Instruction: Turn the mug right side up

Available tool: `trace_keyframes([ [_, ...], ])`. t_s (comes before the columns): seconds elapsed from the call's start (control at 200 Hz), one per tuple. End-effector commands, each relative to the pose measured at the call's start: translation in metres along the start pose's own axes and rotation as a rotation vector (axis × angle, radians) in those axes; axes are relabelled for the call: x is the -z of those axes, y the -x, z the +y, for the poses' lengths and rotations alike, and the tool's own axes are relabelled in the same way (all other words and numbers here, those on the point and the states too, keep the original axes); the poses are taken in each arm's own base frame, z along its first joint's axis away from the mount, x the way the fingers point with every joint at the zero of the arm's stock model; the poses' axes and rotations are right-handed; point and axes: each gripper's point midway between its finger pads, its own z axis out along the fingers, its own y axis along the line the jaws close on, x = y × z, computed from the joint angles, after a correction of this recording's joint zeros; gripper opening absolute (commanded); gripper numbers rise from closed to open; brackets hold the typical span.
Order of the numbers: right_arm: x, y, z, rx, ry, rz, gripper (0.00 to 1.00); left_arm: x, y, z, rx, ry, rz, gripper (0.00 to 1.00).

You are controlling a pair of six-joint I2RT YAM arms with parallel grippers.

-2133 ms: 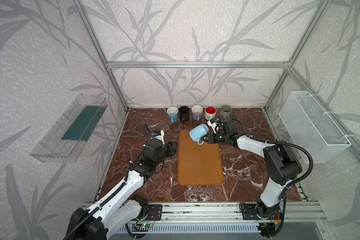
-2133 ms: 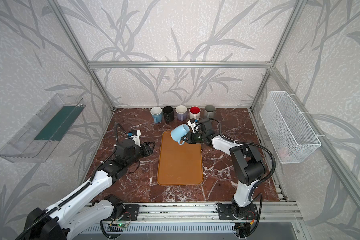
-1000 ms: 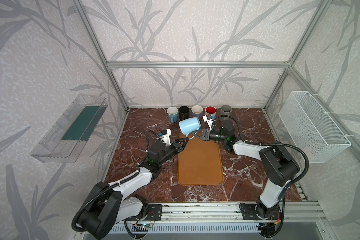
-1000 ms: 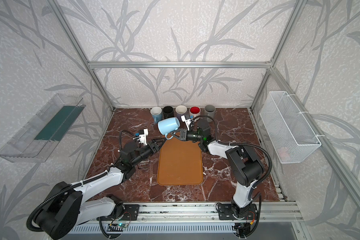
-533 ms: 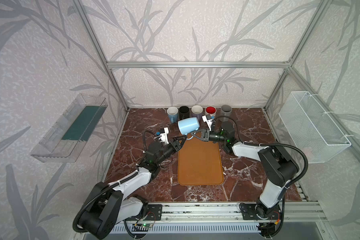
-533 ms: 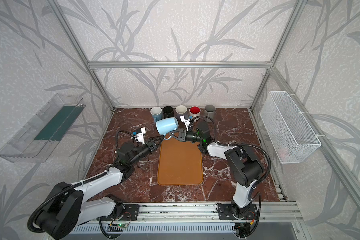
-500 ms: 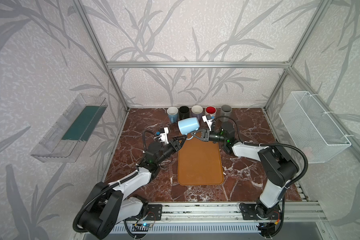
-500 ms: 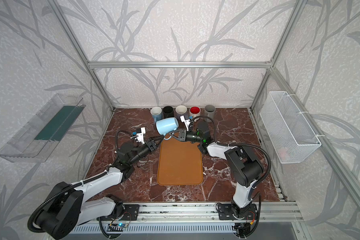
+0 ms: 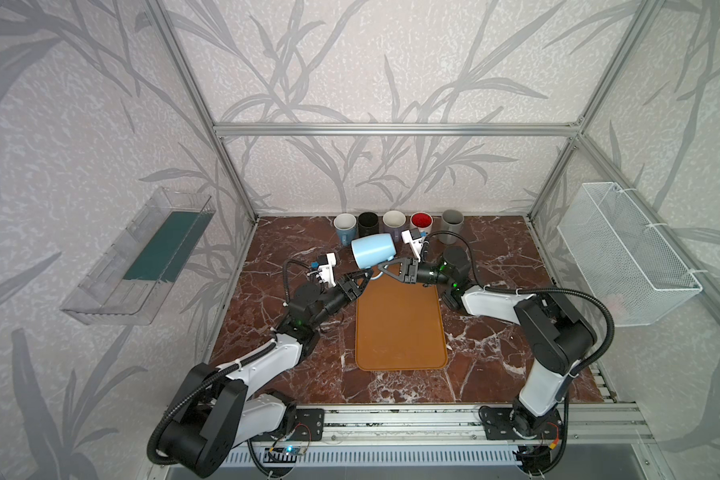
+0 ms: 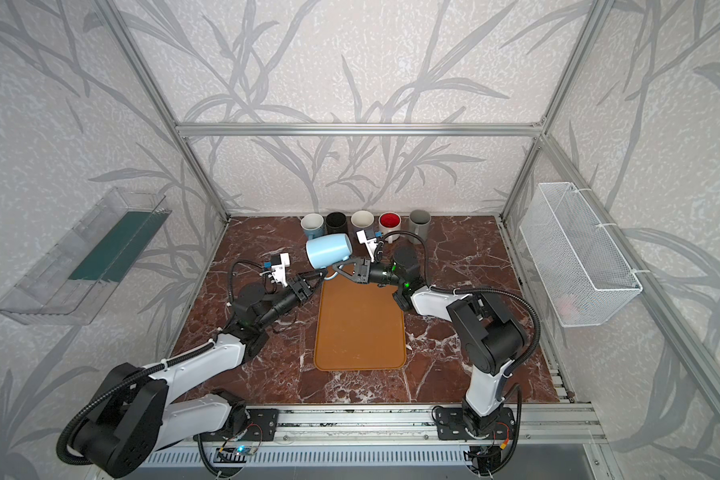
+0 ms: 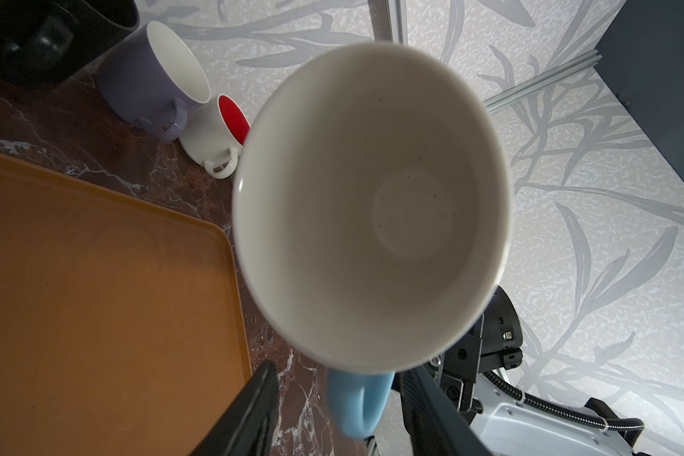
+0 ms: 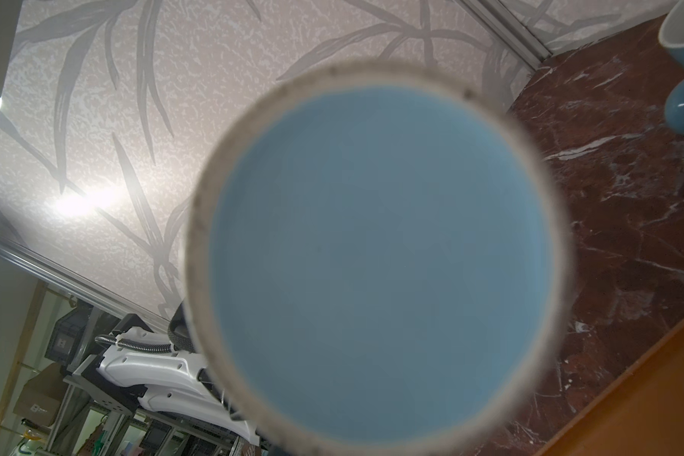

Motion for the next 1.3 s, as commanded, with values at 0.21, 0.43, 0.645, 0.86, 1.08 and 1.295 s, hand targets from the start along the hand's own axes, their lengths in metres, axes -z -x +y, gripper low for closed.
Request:
trace_keyframes([
  [0.21,-0.006,0.011,0.042,0.128,0.12,-0.03,0.0,0.003,0.006,-0.039,-0.04,-0.163,0.008,0.45],
  [0.43,-0.008,0.012,0.043,0.105,0.149,-0.038,0.0,0.006,0.007,-0.043,-0.046,-0.19,0.001,0.31],
  [0.645,-0.01,0.011,0.045,0.088,0.176,-0.029,0.0,0.006,0.007,-0.046,-0.052,-0.201,0.003,0.28],
  [0.86,-0.013,0.009,0.045,0.082,0.182,-0.02,0.0,0.004,0.006,-0.046,-0.053,-0.205,0.016,0.21],
  [1.08,-0.015,0.006,0.046,0.076,0.184,-0.006,0.0,0.004,0.005,-0.044,-0.052,-0.197,0.022,0.07],
  [1.295,-0.014,0.005,0.042,0.075,0.152,0.003,0.15,0.003,0.006,-0.038,-0.048,-0.158,0.024,0.0],
])
